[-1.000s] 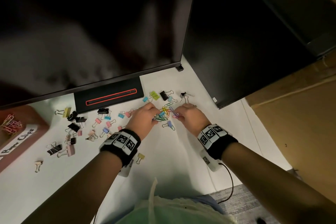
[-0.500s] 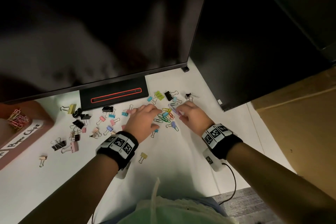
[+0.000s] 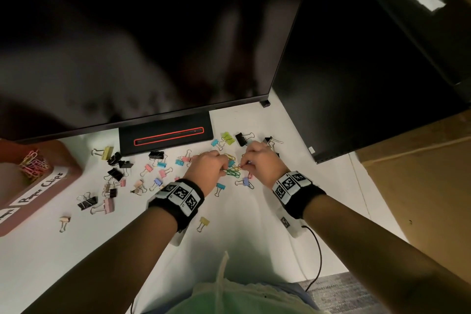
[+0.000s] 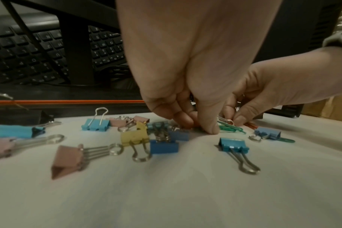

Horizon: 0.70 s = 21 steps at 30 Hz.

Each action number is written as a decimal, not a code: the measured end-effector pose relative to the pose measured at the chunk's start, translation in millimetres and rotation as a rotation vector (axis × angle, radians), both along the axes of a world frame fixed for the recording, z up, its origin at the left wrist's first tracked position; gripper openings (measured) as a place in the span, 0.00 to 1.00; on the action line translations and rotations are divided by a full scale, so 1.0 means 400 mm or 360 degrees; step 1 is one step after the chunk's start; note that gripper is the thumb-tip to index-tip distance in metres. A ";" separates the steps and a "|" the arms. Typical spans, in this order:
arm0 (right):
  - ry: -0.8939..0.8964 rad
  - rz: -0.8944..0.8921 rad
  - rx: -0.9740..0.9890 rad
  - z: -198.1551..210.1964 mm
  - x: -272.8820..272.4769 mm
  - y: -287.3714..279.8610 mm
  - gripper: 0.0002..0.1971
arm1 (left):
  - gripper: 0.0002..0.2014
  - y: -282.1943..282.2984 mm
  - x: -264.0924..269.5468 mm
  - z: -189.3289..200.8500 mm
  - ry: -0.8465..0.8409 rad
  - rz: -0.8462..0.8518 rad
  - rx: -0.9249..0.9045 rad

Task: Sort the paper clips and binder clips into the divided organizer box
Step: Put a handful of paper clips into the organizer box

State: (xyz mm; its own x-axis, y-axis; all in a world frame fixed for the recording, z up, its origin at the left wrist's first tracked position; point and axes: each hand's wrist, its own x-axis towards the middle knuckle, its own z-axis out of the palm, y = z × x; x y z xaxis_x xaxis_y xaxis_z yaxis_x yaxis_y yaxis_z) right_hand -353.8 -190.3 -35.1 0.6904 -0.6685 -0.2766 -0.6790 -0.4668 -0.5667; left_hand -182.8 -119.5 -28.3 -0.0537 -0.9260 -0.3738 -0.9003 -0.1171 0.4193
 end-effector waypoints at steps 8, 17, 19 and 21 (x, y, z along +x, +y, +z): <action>0.0073 -0.0118 0.0142 0.018 -0.006 -0.006 0.08 | 0.07 0.003 -0.003 0.010 0.0020 0.0070 0.0102; 0.0187 -0.0149 0.0203 0.023 -0.027 -0.026 0.11 | 0.02 0.032 0.014 0.030 0.0310 0.0252 -0.0088; 0.0137 -0.0142 0.0163 0.021 -0.038 -0.023 0.10 | 0.06 0.021 0.018 0.033 0.0338 0.0365 -0.0175; 0.0060 -0.0093 0.0151 0.019 -0.052 -0.015 0.10 | 0.12 0.006 0.019 0.027 0.0324 0.0434 -0.0179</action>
